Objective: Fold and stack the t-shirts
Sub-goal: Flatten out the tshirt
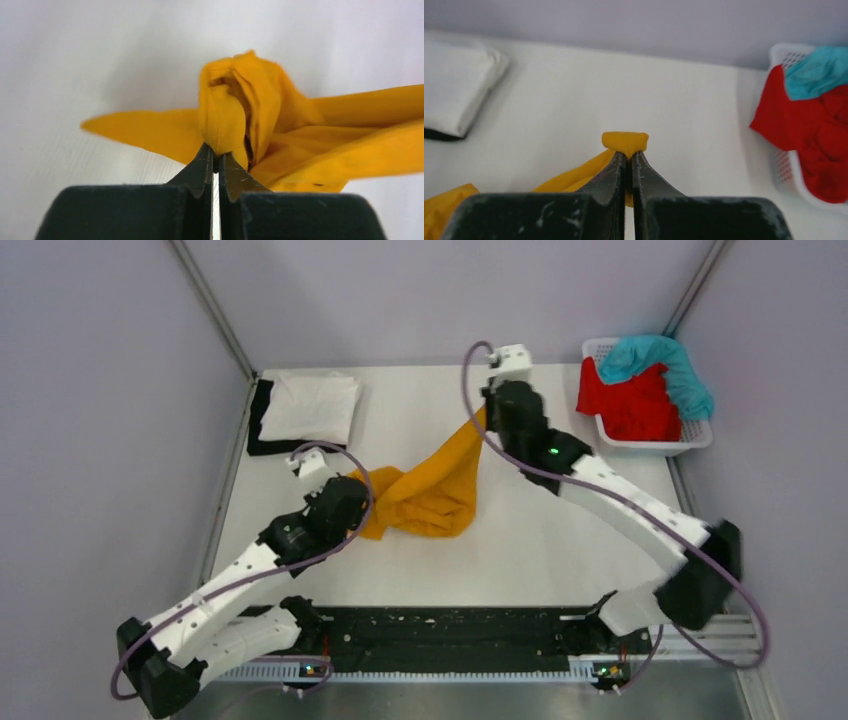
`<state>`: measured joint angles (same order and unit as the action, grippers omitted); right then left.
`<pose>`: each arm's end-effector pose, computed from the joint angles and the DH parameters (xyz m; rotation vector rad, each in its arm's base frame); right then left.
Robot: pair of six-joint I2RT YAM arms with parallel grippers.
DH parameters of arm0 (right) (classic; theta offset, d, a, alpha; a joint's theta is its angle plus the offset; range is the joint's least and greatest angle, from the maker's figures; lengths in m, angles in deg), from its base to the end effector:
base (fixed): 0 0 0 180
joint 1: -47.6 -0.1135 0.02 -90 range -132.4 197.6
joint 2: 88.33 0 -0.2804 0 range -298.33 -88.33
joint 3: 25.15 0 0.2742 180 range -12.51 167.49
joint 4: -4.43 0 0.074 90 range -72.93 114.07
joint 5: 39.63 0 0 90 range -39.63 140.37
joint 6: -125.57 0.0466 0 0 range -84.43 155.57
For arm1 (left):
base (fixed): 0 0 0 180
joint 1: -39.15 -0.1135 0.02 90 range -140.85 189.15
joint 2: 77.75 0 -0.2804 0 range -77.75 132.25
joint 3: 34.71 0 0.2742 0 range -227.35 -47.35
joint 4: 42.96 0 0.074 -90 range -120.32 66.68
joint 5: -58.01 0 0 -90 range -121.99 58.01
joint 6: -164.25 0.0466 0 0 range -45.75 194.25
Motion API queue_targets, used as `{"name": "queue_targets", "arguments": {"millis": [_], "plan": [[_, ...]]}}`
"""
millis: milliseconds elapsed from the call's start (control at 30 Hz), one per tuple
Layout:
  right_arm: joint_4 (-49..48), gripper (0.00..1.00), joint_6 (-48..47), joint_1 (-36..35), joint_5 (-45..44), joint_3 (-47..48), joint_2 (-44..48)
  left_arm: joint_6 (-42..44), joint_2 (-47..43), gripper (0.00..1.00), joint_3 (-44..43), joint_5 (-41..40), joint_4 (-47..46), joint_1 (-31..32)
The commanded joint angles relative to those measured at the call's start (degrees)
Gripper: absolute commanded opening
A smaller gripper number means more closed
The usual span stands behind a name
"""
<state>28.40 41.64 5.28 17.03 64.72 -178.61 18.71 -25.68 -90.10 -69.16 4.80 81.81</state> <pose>0.3118 0.2493 0.3453 -0.2409 1.9078 -0.0168 0.1667 -0.1153 0.2727 -0.5425 2.1012 -0.2090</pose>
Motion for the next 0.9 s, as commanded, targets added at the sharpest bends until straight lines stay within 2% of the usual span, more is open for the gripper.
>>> {"name": "queue_targets", "arguments": {"millis": [0, 133, 267, 333, 567, 867], "plan": [[-5.7, 0.0, -2.7, 0.9, -6.8, -6.4, 25.1, 1.9, -7.1, 0.0, -8.7, -13.0, 8.1, -0.5], [-1.9, 0.0, -1.9, 1.0, -5.0, -5.7, 39.9, 7.3, -13.9, 0.0, -15.8, -16.4, 8.1, -0.4], [2.7, 0.0, 1.1, 0.9, 3.9, -1.2, 49.3, 16.7, -21.6, 0.0, -19.8, -8.2, -0.6, -0.4], [2.8, 0.0, 2.0, 0.9, 7.1, 0.4, 52.4, 18.8, -24.8, 0.0, -21.0, -6.3, -2.9, -0.4], [8.1, 0.0, 2.6, 0.9, 8.7, 5.5, 55.1, 21.0, -28.3, 0.0, -24.6, -7.7, -2.2, -0.5], [9.7, 0.0, 6.3, 0.9, 16.7, 6.8, 58.6, 23.5, -30.3, 0.0, -28.8, 1.1, -3.3, -0.5]]}}
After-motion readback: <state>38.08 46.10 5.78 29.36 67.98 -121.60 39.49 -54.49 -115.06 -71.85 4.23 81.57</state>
